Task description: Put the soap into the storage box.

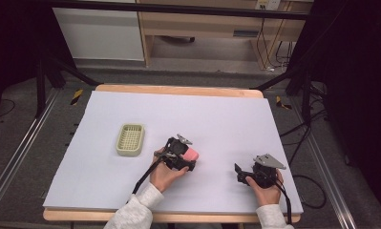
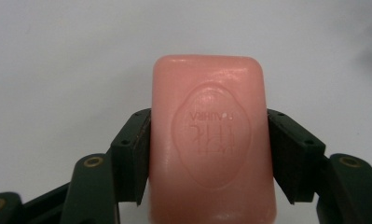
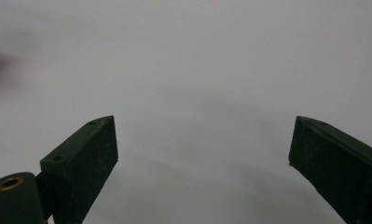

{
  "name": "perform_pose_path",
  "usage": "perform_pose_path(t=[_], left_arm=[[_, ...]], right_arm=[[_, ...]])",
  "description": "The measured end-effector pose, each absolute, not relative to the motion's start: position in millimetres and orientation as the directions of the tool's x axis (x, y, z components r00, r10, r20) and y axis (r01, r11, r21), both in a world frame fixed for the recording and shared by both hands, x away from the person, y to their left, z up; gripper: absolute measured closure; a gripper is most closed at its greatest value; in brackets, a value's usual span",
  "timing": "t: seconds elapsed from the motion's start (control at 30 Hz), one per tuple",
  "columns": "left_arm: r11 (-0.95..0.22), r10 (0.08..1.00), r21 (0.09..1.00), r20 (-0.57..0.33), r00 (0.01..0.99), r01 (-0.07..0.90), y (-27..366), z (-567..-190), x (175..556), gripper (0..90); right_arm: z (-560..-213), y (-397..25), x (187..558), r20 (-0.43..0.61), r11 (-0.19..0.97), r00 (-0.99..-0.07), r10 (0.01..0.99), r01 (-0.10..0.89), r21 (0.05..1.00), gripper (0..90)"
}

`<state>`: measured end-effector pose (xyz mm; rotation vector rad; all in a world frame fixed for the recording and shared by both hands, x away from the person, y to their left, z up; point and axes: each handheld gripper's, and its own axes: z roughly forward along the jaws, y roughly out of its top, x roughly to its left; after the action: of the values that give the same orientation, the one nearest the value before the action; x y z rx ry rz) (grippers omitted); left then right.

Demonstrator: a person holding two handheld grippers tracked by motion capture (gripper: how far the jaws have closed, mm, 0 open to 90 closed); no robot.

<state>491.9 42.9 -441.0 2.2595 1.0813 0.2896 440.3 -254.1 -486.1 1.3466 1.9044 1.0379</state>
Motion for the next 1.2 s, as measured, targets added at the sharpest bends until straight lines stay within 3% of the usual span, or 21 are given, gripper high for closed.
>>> perform_pose_path(t=[1.2], left_arm=[[-0.414, 0.812, 0.659, -0.044, 0.582, 0.628, 111.1, -408.7, 487.0, 37.3]], right_arm=[[-486.3, -254.3, 440.8, -0.022, 0.188, -0.322, 0.947, 0.497, 0.847, 8.1]])
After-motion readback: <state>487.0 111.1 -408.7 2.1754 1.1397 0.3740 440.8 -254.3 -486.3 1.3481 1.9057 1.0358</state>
